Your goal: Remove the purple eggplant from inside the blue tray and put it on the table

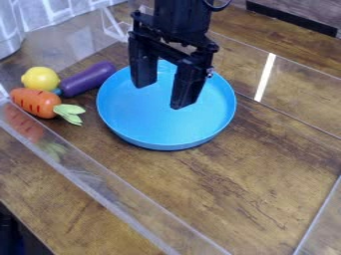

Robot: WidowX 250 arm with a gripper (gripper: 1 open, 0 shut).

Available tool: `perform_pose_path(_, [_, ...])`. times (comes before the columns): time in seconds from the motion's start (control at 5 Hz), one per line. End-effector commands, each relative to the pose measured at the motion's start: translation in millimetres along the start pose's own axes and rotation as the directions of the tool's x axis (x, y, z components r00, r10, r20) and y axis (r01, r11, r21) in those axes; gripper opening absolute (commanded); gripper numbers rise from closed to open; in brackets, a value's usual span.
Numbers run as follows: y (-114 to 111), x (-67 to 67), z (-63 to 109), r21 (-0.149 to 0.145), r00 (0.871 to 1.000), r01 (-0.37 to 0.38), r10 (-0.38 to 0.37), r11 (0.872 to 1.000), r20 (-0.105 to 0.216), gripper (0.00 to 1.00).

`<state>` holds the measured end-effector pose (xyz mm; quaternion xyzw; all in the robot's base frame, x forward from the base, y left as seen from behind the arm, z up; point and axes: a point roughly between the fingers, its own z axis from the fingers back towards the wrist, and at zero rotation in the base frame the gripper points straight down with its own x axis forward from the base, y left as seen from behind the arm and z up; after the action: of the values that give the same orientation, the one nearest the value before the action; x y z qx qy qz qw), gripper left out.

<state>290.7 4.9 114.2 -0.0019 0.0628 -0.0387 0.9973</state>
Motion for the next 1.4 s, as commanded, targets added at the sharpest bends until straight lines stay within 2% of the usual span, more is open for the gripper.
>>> perform_pose_path(0.0, [7.6,-0.6,5.1,0.001,1.000,-0.008,0.008,1.000,0.021,1.00])
perform_pose_path(0.4, [20.4,-5.0,1.8,0.002,1.000,0.005,-0.005,1.000,0.009,1.00])
perform_pose_path(1.2, [43.7,-11.6,0.3,0.007,1.000,-0.012,0.012,1.000,0.008,1.00])
